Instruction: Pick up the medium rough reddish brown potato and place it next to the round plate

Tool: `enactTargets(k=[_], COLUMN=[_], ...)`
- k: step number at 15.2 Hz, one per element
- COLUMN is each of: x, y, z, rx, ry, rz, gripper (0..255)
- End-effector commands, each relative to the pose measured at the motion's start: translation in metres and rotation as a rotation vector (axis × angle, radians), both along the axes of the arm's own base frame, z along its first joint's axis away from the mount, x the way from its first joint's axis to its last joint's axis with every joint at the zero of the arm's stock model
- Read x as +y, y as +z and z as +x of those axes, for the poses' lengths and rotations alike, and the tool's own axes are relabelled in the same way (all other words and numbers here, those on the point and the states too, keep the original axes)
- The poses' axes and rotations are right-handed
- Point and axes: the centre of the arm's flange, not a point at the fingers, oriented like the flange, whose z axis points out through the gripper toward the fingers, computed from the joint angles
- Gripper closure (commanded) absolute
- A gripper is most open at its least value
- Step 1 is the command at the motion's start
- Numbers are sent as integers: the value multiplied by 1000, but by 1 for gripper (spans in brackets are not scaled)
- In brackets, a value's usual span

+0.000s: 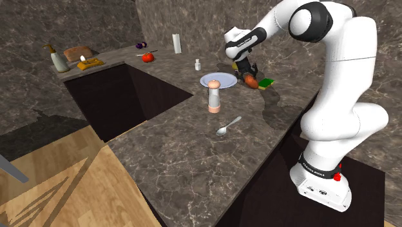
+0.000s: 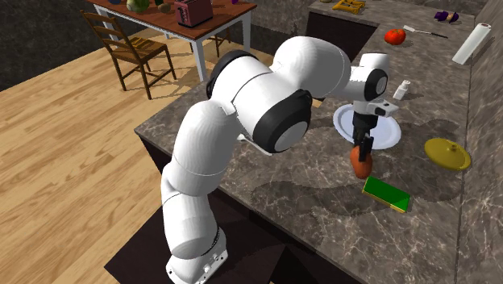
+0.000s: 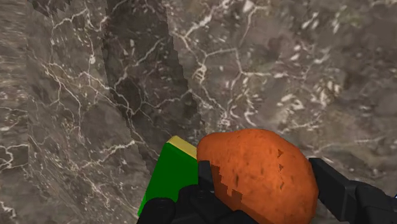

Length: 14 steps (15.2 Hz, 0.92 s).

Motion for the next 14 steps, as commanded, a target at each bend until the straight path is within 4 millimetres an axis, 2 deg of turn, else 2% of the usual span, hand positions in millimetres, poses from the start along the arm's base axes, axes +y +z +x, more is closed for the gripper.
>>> enactTargets(k=[1, 3, 10, 11, 14], x=[-2, -2, -2, -1, 0], y=[-16, -24, -24, -25, -26], z=[-1, -1, -1, -1, -2], rx=[8, 8, 8, 7, 7], ry=[-3, -3, -3, -3, -3], rz=[4, 4, 4, 4, 4], gripper=[255, 255, 255, 0, 0])
